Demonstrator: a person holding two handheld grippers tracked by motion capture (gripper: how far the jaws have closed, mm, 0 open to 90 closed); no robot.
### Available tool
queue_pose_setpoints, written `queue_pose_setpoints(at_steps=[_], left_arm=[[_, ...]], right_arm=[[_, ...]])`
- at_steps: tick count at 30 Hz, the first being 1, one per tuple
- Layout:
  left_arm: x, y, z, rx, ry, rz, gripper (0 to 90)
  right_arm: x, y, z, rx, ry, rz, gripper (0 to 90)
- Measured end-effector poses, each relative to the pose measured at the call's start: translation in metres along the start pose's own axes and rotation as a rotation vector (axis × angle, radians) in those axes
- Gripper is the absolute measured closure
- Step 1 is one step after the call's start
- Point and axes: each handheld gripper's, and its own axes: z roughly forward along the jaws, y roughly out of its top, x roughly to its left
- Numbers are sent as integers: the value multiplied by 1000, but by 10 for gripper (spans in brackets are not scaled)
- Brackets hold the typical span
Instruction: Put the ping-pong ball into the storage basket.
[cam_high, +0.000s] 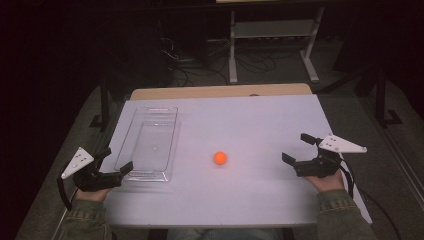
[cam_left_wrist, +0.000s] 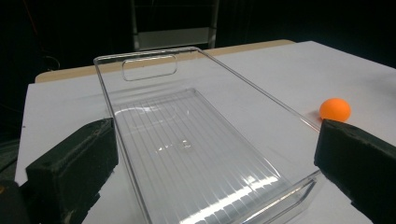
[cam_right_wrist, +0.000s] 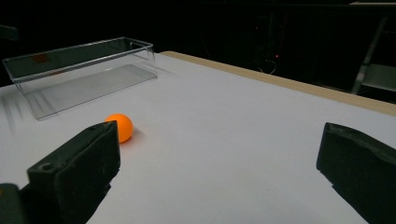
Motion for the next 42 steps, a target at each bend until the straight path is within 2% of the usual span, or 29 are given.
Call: queue_pose_setpoints(at_steps=[5, 8, 19, 31, 37, 42], left_arm=[[0, 0, 1, 26, 9, 16, 0], [-1, 0, 3, 58, 4, 28, 0], [-10, 9, 13, 113, -20, 80, 0], [-20, 24, 24, 190, -60, 154, 0], [-23, 32, 26, 197, -58, 189, 0], [-26, 42, 30, 220, -74, 225, 0]], right_arm=[[2, 0, 0, 2, 8, 1, 0], [3, 0, 1, 7, 8, -4, 0], [1, -1, -1, 0, 0, 3, 0], [1, -2, -1, 8, -9, 4, 0], [1, -2, -1, 7, -8, 7, 0], [1, -2, -1, 8, -4, 9, 0]])
